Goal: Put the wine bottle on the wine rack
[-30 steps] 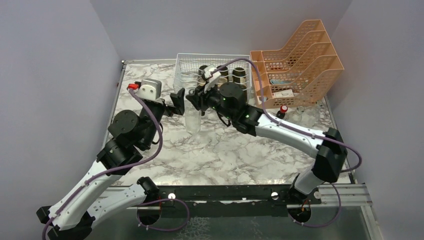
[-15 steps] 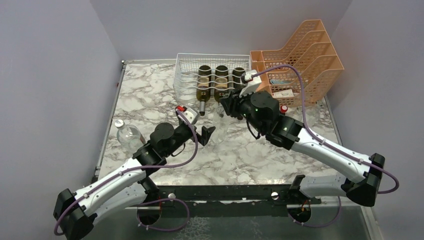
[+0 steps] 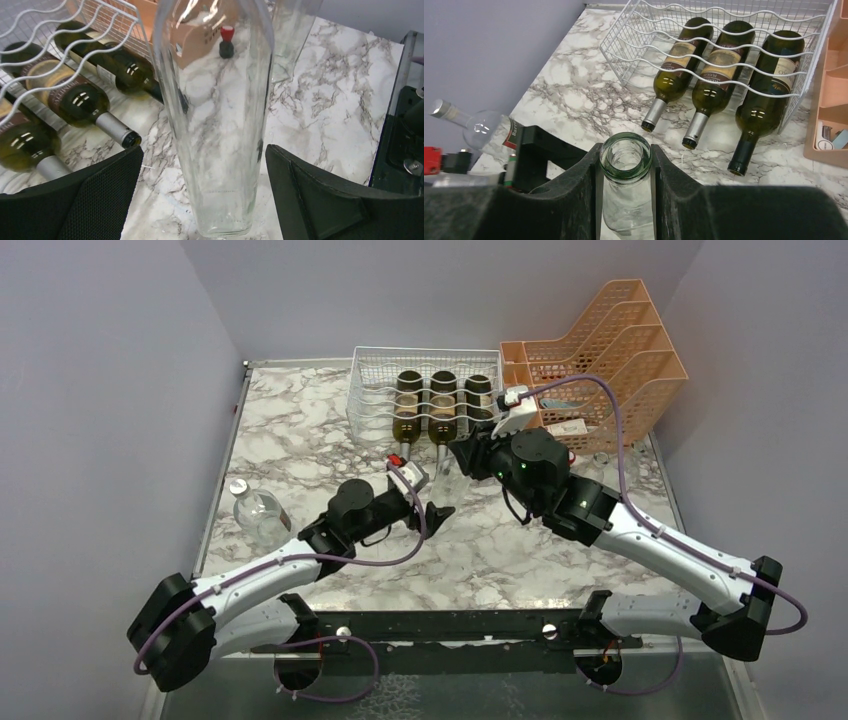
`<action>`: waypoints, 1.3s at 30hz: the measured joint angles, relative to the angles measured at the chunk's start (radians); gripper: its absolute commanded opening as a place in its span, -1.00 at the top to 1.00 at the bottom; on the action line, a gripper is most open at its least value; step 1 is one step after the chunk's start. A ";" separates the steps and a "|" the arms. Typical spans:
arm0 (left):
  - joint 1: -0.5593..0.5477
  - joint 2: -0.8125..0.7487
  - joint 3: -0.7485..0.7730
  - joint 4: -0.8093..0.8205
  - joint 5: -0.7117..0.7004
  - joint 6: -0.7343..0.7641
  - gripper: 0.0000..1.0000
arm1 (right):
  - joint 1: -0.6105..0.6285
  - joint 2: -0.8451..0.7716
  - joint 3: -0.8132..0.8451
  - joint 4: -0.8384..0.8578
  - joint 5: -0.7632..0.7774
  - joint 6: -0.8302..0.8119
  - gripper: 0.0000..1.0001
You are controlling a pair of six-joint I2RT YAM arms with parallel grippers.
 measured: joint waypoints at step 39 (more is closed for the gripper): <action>-0.003 0.230 0.161 0.123 0.142 1.048 1.00 | 0.000 -0.300 0.195 -0.471 -0.092 -0.079 -0.56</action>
